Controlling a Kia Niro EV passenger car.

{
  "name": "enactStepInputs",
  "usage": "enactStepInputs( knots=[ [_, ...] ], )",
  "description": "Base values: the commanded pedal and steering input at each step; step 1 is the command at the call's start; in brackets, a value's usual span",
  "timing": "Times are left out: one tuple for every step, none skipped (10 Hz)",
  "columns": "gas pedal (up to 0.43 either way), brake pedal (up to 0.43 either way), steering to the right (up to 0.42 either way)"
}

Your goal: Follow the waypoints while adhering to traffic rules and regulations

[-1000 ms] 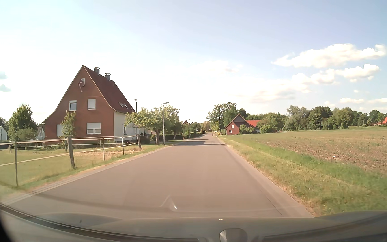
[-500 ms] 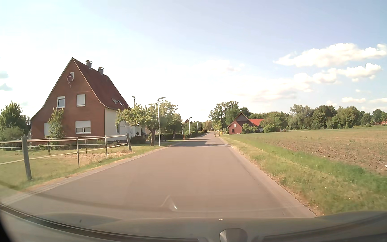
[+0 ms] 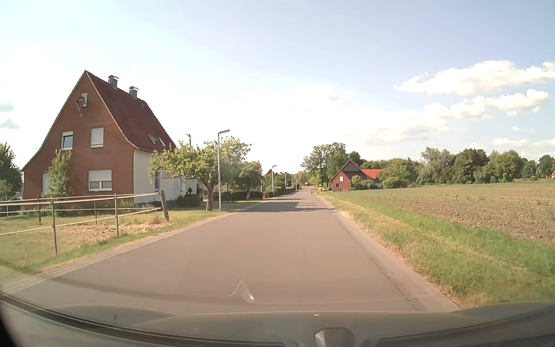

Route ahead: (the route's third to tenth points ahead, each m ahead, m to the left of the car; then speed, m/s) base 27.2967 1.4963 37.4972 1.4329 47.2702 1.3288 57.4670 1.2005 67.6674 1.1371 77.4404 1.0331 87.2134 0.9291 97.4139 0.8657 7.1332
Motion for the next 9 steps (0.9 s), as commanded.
enactStepInputs(
  knots=[
    [0.087,0.006,0.005],
    [0.087,0.006,0.008],
    [0.098,0.006,0.008],
    [0.098,0.006,0.008],
    [0.098,0.006,0.008],
    [0.098,0.006,0.008],
    [0.098,0.006,0.008],
    [0.098,0.006,0.008],
    [0.098,0.006,0.007]
  ],
)
